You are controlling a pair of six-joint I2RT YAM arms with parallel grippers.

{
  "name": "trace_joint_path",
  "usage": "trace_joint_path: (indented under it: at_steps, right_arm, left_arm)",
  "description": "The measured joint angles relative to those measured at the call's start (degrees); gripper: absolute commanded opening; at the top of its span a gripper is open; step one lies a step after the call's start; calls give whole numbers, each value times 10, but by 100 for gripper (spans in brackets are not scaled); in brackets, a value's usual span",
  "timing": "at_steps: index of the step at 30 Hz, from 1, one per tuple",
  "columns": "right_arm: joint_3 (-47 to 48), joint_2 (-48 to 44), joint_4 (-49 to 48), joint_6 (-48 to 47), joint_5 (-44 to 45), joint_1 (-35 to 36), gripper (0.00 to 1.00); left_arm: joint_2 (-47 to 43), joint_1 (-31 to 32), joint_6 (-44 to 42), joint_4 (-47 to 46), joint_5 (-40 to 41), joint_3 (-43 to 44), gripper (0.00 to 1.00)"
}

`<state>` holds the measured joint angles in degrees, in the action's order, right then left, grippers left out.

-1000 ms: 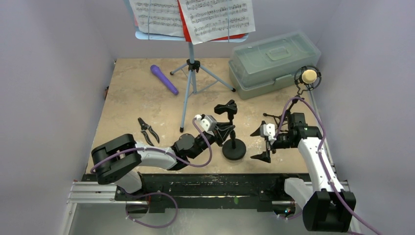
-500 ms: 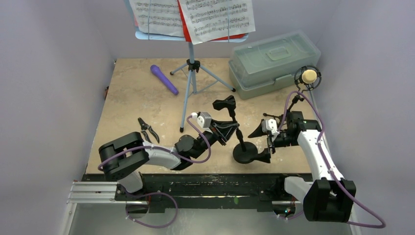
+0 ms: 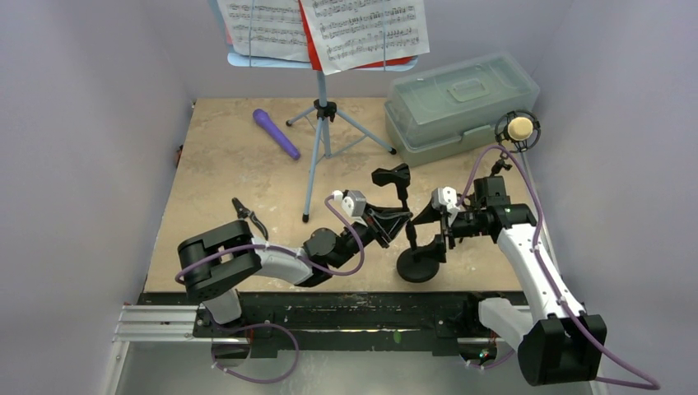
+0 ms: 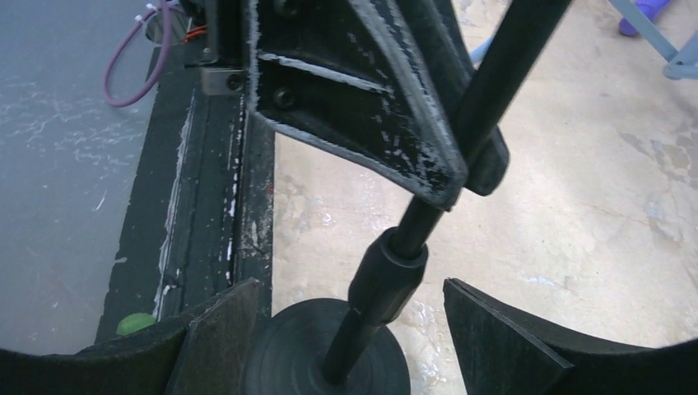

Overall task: Pack up the instrument practice props
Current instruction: Pick up the microphone stand at the center of the board.

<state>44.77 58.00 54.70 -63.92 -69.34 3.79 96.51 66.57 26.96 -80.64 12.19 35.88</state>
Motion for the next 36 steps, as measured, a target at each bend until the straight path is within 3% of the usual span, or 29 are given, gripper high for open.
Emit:
trace_joint_path:
  at_steps: [12, 19, 21, 25, 29, 30, 31, 36]
  right_arm:
    - [0, 14, -74, 116, 3, 5, 79]
    - [0, 21, -96, 153, -9, 7, 70]
    - [0, 21, -99, 160, -11, 7, 61]
    - [0, 21, -104, 167, -23, 7, 0]
    - [0, 19, -106, 170, -28, 7, 0]
    - [0, 19, -106, 170, -29, 8, 0]
    - [1, 19, -105, 170, -29, 8, 0]
    - [2, 14, -89, 167, -27, 10, 0]
  left_arm:
    - [-18, 3, -28, 0, 2, 22, 0]
    - [-41, 3, -43, -8, 7, 43, 0]
    - [-44, 3, -47, -10, 8, 46, 0]
    - [-45, 4, -53, -11, 13, 47, 0]
    - [-47, 3, -56, -11, 24, 47, 0]
    - [-48, 4, -56, -11, 26, 47, 3]
    - [-50, 5, -56, -10, 29, 45, 13]
    - [-87, 7, -50, -23, 40, -7, 83]
